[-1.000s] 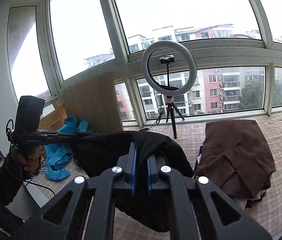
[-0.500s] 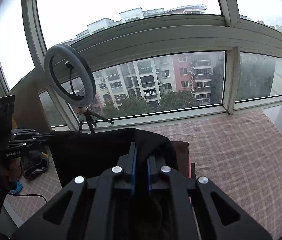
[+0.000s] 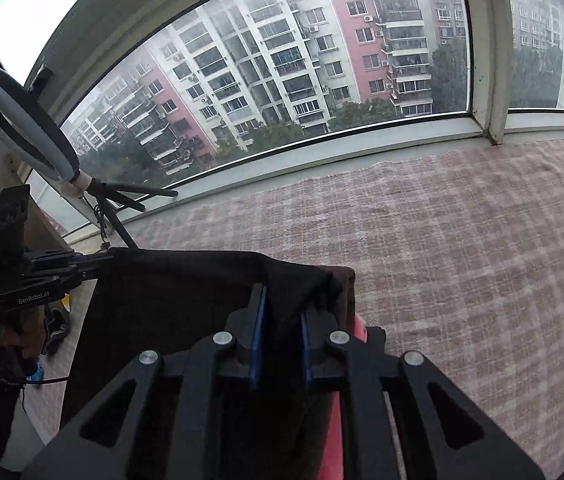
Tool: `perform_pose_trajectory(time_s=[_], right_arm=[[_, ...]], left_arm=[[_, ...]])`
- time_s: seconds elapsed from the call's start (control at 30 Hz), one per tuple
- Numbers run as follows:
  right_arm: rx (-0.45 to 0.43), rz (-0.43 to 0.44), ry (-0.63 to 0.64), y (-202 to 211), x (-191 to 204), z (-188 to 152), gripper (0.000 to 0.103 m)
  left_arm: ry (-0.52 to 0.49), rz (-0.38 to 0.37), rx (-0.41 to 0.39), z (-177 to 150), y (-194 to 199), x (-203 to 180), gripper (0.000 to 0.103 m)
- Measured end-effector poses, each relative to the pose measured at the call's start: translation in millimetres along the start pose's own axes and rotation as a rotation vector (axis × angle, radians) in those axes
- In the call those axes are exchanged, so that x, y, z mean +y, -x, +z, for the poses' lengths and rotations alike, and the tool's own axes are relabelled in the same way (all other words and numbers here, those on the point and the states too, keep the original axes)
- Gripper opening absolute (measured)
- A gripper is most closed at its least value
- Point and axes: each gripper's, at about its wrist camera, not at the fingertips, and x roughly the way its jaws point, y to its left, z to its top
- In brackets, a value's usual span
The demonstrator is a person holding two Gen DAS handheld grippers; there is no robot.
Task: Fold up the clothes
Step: 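Lift the folded shorts with both grippers and carry them to the clothes stack, then lower the shorts onto the clothes stack and open both grippers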
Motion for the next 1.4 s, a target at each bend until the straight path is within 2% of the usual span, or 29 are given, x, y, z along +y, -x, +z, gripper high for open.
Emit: perform_pose_trajectory(time_s=[0.07, 0.1, 0.13, 0.17, 0.2, 0.27, 0.37, 0.47, 0.53, 0.63, 0.67, 0.7, 0.73, 0.8, 0.87, 0.9, 1.0, 1.1, 1.17, 1.23, 1.3, 1.33, 1.37, 1.4], right_arm=[[0.01, 0.091, -0.092, 3.6, -19.0, 1.9, 0.022], [0.007, 0.116, -0.132, 7.8, -27.4, 3.6, 0.027], [0.004, 0.112, -0.162, 13.4, -34.4, 4.5, 0.03], [-0.005, 0.081, -0.179, 21.1, -39.5, 4.2, 0.032], [-0.023, 0.036, -0.179, 31.1, -40.2, 3.4, 0.032], [-0.081, -0.054, -0.148, 54.3, -34.2, -3.7, 0.032], [-0.115, -0.08, -0.03, 80.4, 0.3, -27.2, 0.032], [-0.103, -0.12, 0.092, 100.2, 45.1, -70.8, 0.033], [-0.076, -0.113, 0.111, 107.6, 63.9, -102.5, 0.033], [-0.031, -0.1, 0.113, 103.5, 78.7, -137.6, 0.033], [-0.016, -0.13, 0.135, 99.3, 82.6, -145.5, 0.033], [0.004, -0.198, 0.179, 93.7, 84.8, -151.3, 0.033], [0.024, -0.254, 0.206, 89.0, 85.0, -155.1, 0.033], [0.057, -0.304, 0.183, 86.0, 77.5, -154.3, 0.033], [0.024, -0.282, 0.149, 103.3, 80.0, -151.9, 0.033], [-0.009, -0.273, 0.151, 114.1, 85.2, -151.8, 0.033], [-0.128, -0.219, 0.183, 140.3, 107.6, -156.8, 0.035], [-0.164, -0.161, 0.16, 133.6, 117.1, -162.6, 0.035], [-0.121, -0.149, 0.143, 112.9, 117.2, -166.8, 0.035], [-0.034, -0.19, 0.116, 96.9, 116.2, -175.8, 0.035], [-0.009, -0.213, 0.082, 102.5, 115.6, -188.0, 0.035], [-0.036, -0.215, 0.062, 116.1, 120.1, -195.4, 0.035], [-0.069, -0.235, 0.053, 129.2, 128.5, -202.4, 0.037], [-0.101, -0.273, 0.059, 139.8, 141.0, -209.0, 0.049]], left_arm=[[0.012, -0.025, 0.002, -1.8, 2.1, 5.8, 0.016], [0.011, -0.024, -0.004, -3.0, 6.6, 7.5, 0.018], [0.009, -0.023, -0.01, -4.3, 11.2, 9.3, 0.023], [0.008, -0.022, -0.015, -5.5, 15.8, 11.1, 0.031], [0.011, -0.021, -0.023, -7.0, 21.1, 13.8, 0.033], [0.024, -0.016, -0.042, -11.8, 34.0, 20.1, 0.032], [0.011, -0.004, -0.086, -34.4, 63.6, 19.4, 0.032], [-0.014, -0.023, -0.093, -73.3, 92.5, 10.2, 0.032], [-0.032, -0.035, -0.083, -104.8, 105.9, -1.9, 0.032], [-0.034, -0.114, -0.044, -143.8, 110.7, -23.6, 0.033], [-0.039, -0.134, -0.025, -152.4, 104.7, -31.5, 0.033], [-0.049, -0.147, -0.004, -159.0, 95.7, -39.9, 0.033], [-0.063, -0.14, 0.018, -164.6, 85.9, -47.8, 0.033], [-0.053, -0.111, 0.03, -169.4, 79.4, -55.0, 0.029], [-0.03, -0.107, 0.012, -171.7, 83.8, -59.6, 0.029], [-0.033, -0.119, -0.029, -170.2, 94.7, -64.5, 0.029], [-0.103, -0.143, -0.113, -162.0, 113.6, -91.1, 0.029], [-0.156, -0.186, -0.08, -155.8, 95.1, -111.8, 0.034], [-0.153, -0.13, -0.02, -158.0, 73.3, -111.8, 0.032], [-0.117, -0.073, 0.017, -164.5, 64.2, -101.5, 0.031], [-0.069, -0.051, -0.013, -176.2, 84.1, -89.0, 0.032], [-0.065, -0.018, -0.042, -183.2, 99.2, -85.4, 0.037], [-0.067, 0.023, -0.074, -190.5, 114.2, -82.6, 0.05], [-0.077, 0.07, -0.107, -198.1, 128.2, -80.7, 0.061]])
